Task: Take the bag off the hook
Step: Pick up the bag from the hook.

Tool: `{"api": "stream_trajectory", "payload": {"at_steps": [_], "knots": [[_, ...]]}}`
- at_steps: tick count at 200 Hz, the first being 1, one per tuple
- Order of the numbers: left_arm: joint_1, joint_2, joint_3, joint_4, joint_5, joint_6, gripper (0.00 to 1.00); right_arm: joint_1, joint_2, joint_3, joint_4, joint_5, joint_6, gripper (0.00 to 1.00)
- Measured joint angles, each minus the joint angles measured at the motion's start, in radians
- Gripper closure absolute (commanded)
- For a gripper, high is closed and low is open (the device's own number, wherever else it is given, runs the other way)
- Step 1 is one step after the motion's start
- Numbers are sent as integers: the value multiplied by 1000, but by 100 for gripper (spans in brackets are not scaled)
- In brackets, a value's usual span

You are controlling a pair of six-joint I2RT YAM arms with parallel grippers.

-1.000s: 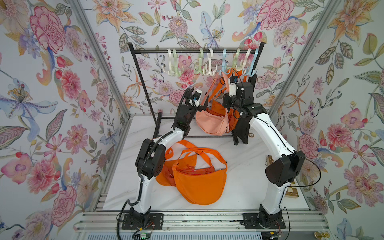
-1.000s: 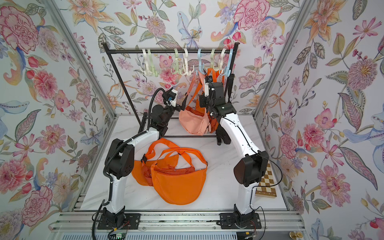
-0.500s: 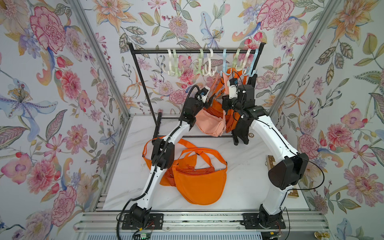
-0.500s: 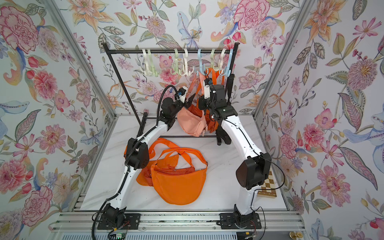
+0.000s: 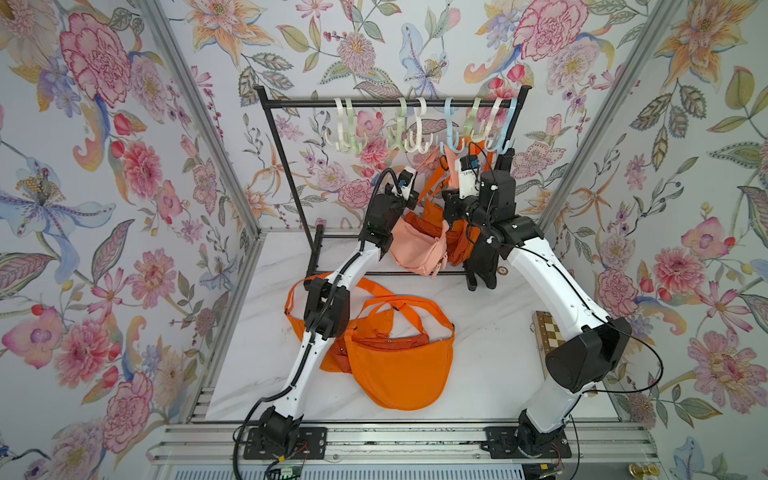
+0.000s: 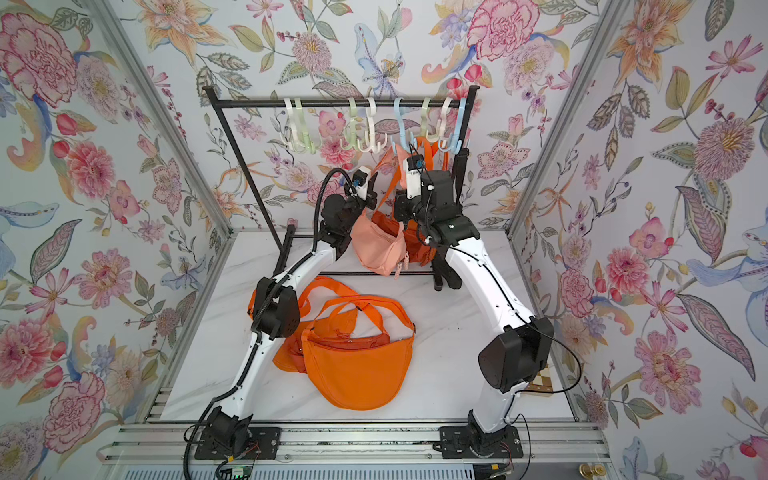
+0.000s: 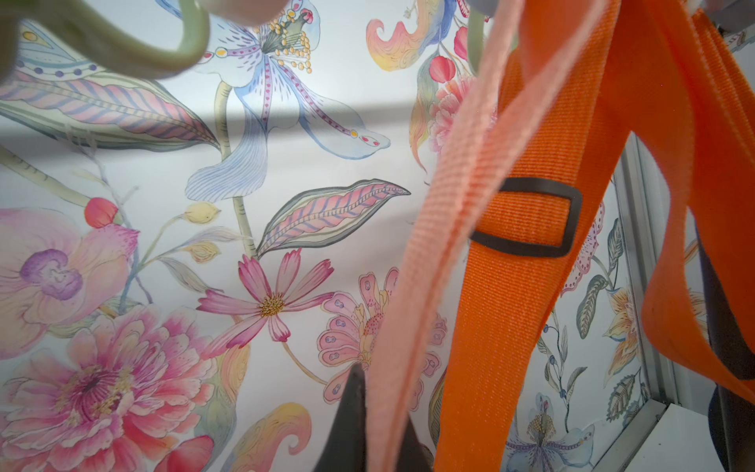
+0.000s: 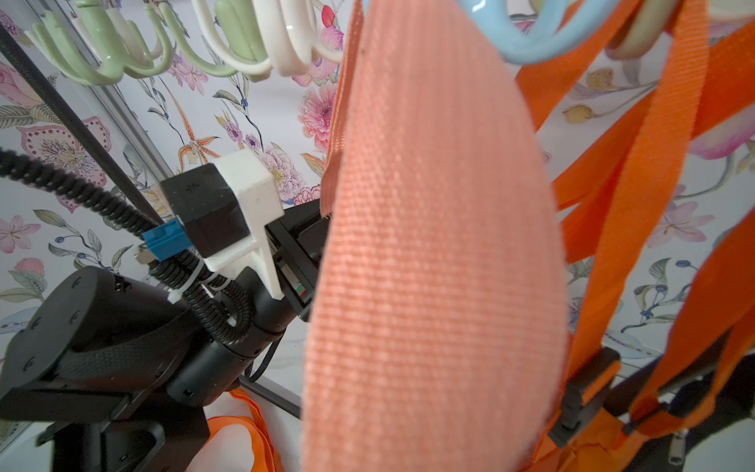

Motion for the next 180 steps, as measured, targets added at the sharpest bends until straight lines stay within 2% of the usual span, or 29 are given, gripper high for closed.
{"api": "stream_trajectory", "payload": {"at_steps": [62, 94, 134, 156, 180], "knots": [[-2, -148, -128, -19, -3, 18, 100, -68, 16, 52, -24, -40, 39, 100], [-5, -239, -137, -23, -6, 18, 100, -109, 72, 175, -53, -90, 78, 100], [-11, -274, -115, -53, -23, 18, 100, -158, 164, 329, -87, -154, 132, 100], [-14, -289, -132, -74, -26, 18, 100, -171, 175, 342, -108, -178, 147, 100], [-16, -349, -219, -90, -27, 19, 100, -171, 170, 342, -117, -200, 156, 100]]}}
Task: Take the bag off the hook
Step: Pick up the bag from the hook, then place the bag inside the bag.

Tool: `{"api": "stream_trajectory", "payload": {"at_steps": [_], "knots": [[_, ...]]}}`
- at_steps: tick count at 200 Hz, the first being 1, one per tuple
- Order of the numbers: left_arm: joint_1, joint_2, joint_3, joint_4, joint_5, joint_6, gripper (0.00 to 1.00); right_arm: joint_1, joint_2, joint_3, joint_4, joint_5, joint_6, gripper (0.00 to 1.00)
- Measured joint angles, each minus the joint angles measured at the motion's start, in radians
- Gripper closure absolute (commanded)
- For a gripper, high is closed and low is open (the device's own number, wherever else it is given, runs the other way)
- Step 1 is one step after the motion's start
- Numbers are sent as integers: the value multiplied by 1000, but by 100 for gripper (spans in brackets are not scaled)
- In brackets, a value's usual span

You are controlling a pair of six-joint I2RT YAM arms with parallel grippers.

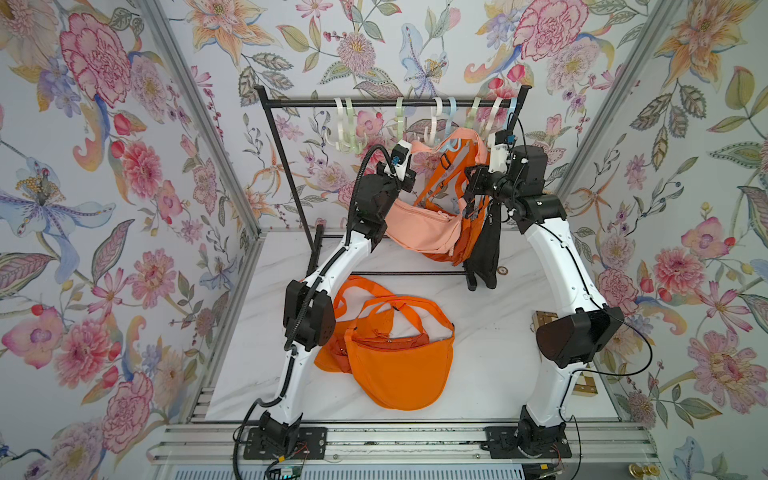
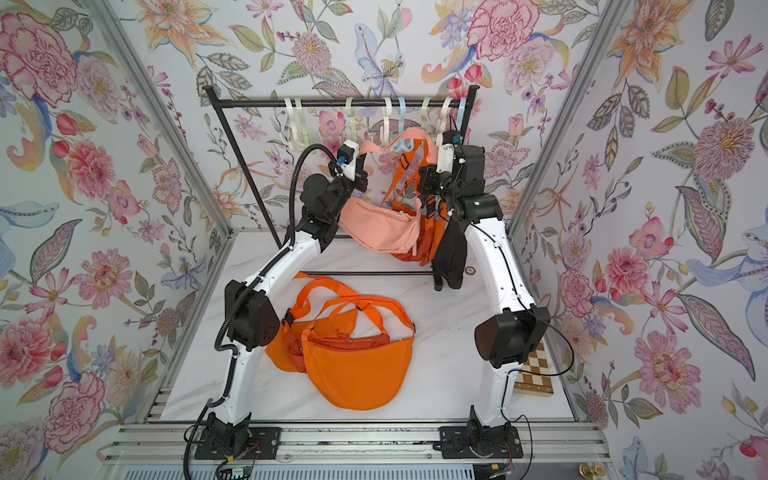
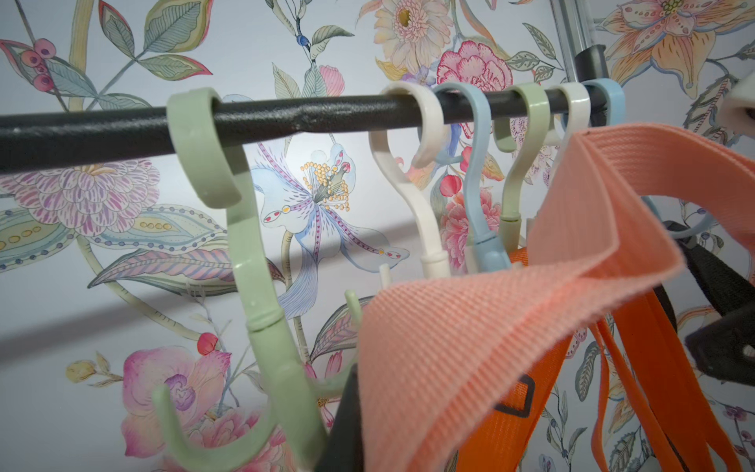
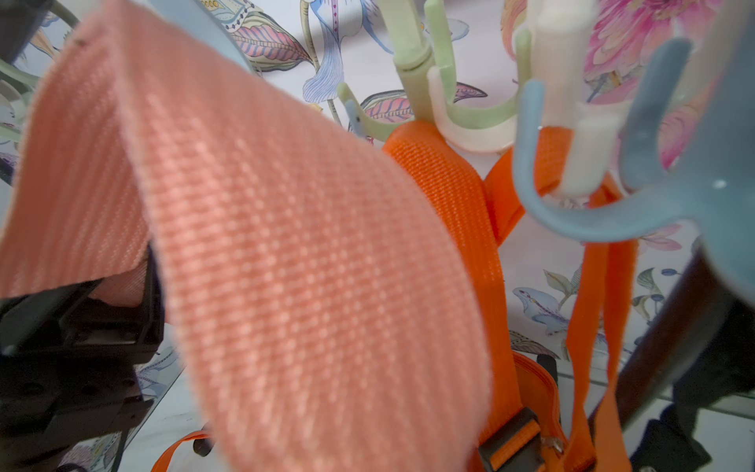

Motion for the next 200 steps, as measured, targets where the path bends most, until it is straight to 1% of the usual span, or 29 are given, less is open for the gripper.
{"api": "stream_trajectory", "payload": {"at_steps": [23, 106, 144, 200], "knots": [[-6, -103, -137, 1, -12, 6, 100, 3, -34, -40, 2, -14, 2, 100], [-100, -469, -579, 53, -63, 43, 100, 35, -345, -427, 76, -55, 18, 100], [-135, -618, -743, 31, -101, 55, 100, 47, -483, -562, 108, -64, 24, 100], [-179, -908, -985, -21, -151, 40, 100, 90, -693, -726, 108, -74, 24, 100]]}}
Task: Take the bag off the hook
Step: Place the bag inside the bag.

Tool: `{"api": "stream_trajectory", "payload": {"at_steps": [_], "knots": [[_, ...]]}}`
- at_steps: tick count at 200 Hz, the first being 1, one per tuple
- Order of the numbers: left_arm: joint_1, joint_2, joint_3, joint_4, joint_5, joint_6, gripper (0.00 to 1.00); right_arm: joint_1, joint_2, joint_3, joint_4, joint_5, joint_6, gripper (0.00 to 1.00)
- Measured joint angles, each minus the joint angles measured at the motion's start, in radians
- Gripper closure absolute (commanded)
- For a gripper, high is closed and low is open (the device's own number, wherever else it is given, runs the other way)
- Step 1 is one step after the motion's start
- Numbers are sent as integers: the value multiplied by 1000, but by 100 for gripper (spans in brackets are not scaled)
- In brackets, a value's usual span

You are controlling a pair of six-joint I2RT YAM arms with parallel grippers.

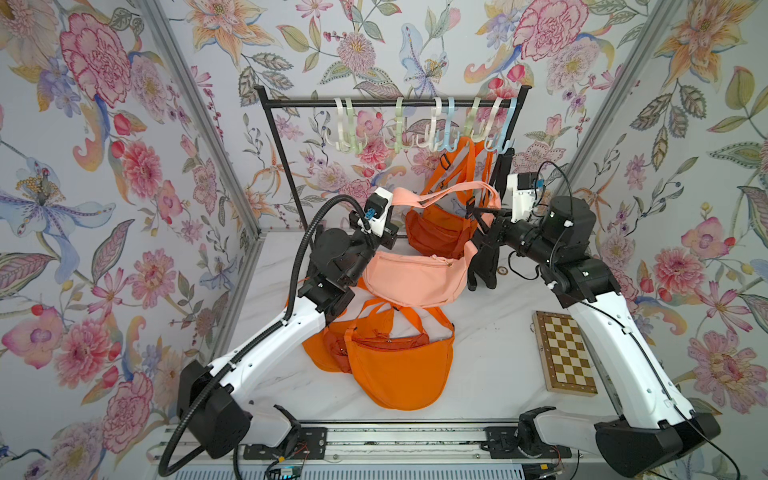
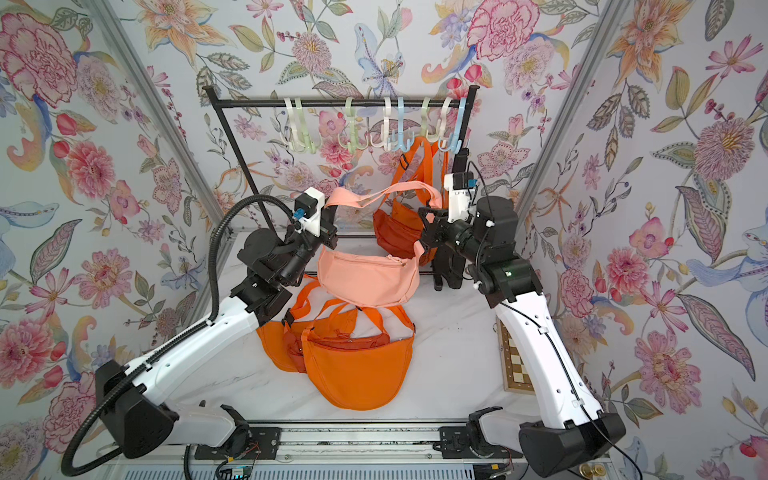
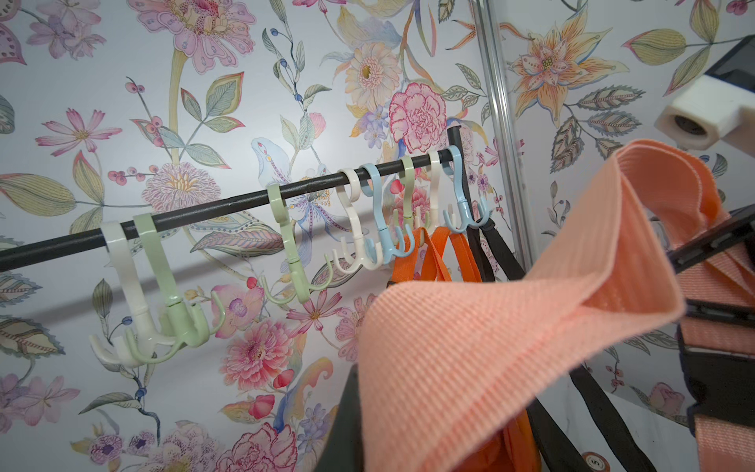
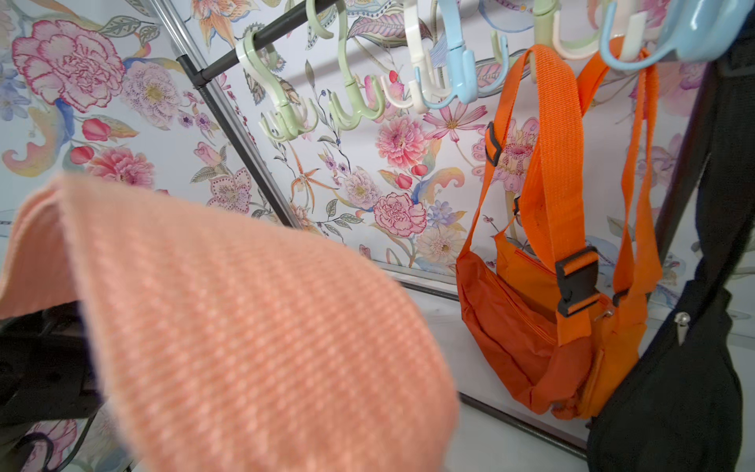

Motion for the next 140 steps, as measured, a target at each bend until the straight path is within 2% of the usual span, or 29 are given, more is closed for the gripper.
{"api": "stream_trajectory", "payload": {"at_steps": [49, 99, 140], "knots": [[-37, -164, -123, -121, 1, -60, 100, 40, -184, -133, -44, -4, 4, 100], [-173, -294, -243, -233, -53, -51, 100, 77, -377, -272, -111, 8, 5, 100], [-228, -379, -416, -248, -109, -87, 100, 79, -501, -442, -139, 34, 16, 100]]}}
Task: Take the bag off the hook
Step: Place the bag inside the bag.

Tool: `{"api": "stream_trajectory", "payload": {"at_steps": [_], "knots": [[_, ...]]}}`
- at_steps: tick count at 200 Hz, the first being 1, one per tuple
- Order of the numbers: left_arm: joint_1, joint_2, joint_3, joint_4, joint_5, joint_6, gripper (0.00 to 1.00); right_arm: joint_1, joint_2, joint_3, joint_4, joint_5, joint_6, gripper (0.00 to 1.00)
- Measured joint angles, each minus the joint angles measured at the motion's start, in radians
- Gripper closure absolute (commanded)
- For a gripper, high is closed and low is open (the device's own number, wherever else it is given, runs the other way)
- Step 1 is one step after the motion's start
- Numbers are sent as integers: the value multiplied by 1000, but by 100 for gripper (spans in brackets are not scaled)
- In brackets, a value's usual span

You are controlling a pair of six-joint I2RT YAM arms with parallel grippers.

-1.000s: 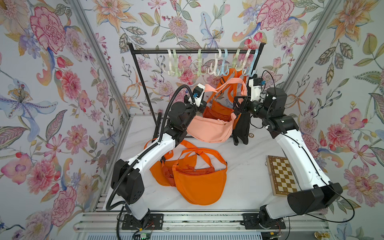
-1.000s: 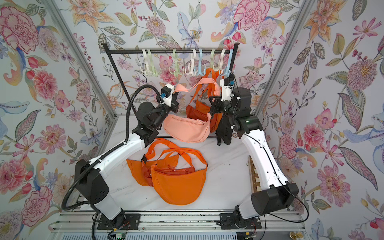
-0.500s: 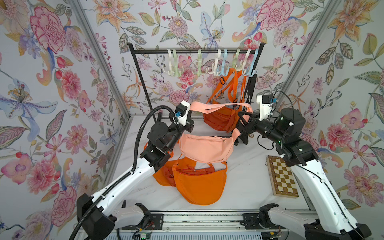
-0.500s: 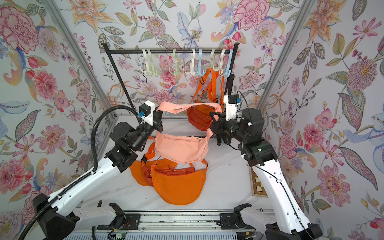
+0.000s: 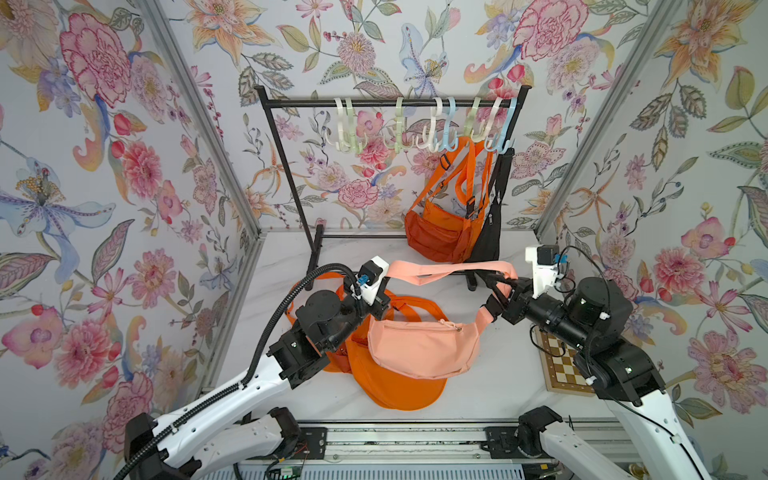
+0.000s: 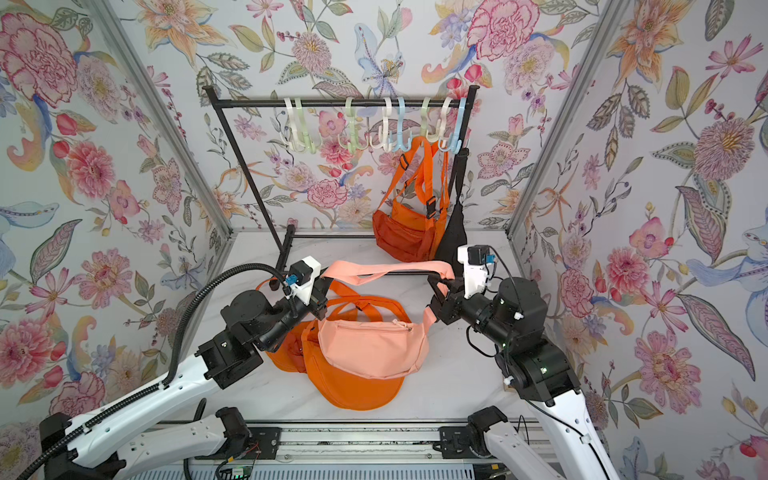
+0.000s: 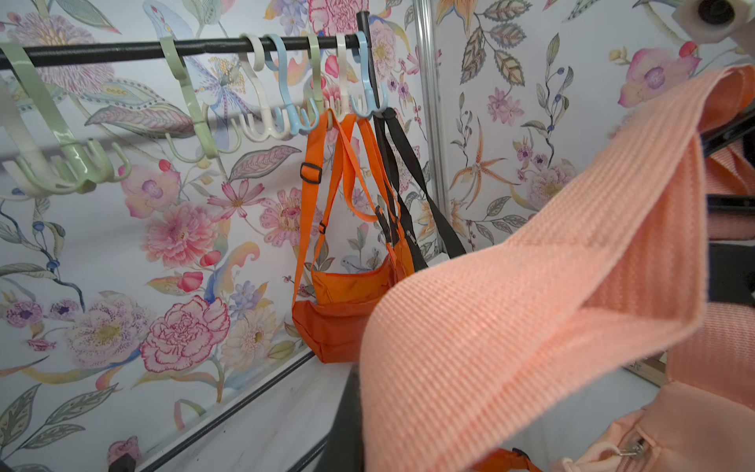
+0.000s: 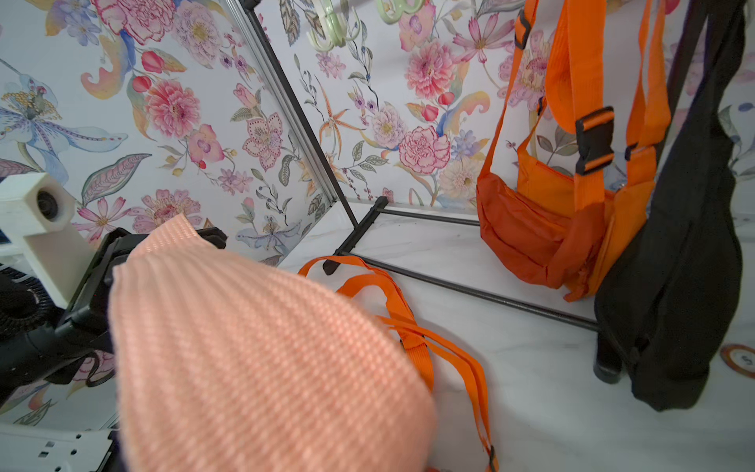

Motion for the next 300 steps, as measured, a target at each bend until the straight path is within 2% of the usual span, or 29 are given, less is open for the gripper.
{"api": "stream_trajectory", "payload": {"at_steps": [30, 57, 94, 145, 162, 191, 206, 229, 244, 248, 252, 258, 265, 300], "knots": [[-12, -10, -127, 22, -34, -34, 100, 0, -11, -121, 2, 25, 7, 100], [-12, 58, -187, 77, -65, -64, 100, -2, 31, -228, 60, 51, 31, 100], [-3, 207, -198, 184, -101, -96, 100, -24, 182, -324, 204, 58, 71, 100], [47, 438, -199, 352, -135, -120, 100, -34, 437, -343, 394, 67, 86, 100], [65, 497, -199, 396, -144, -128, 92, -42, 500, -342, 446, 66, 86, 88], [91, 574, -199, 449, -159, -134, 78, -53, 621, -327, 496, 66, 92, 53], [100, 602, -198, 480, -161, -135, 67, -55, 653, -325, 507, 66, 88, 43], [108, 621, -198, 493, -164, -140, 49, -57, 668, -323, 529, 65, 80, 37], [113, 620, -196, 501, -167, -137, 21, -60, 668, -321, 539, 65, 81, 35], [113, 619, -195, 500, -169, -134, 18, -60, 668, -321, 542, 65, 81, 35], [113, 616, -194, 498, -175, -130, 10, -60, 667, -320, 543, 66, 81, 34], [113, 612, -192, 494, -182, -131, 4, -60, 664, -320, 543, 66, 81, 34], [113, 600, -190, 486, -186, -132, 1, -61, 658, -320, 542, 66, 80, 34], [113, 480, -185, 457, -203, -130, 1, -61, 565, -320, 517, 70, 73, 33]]}}
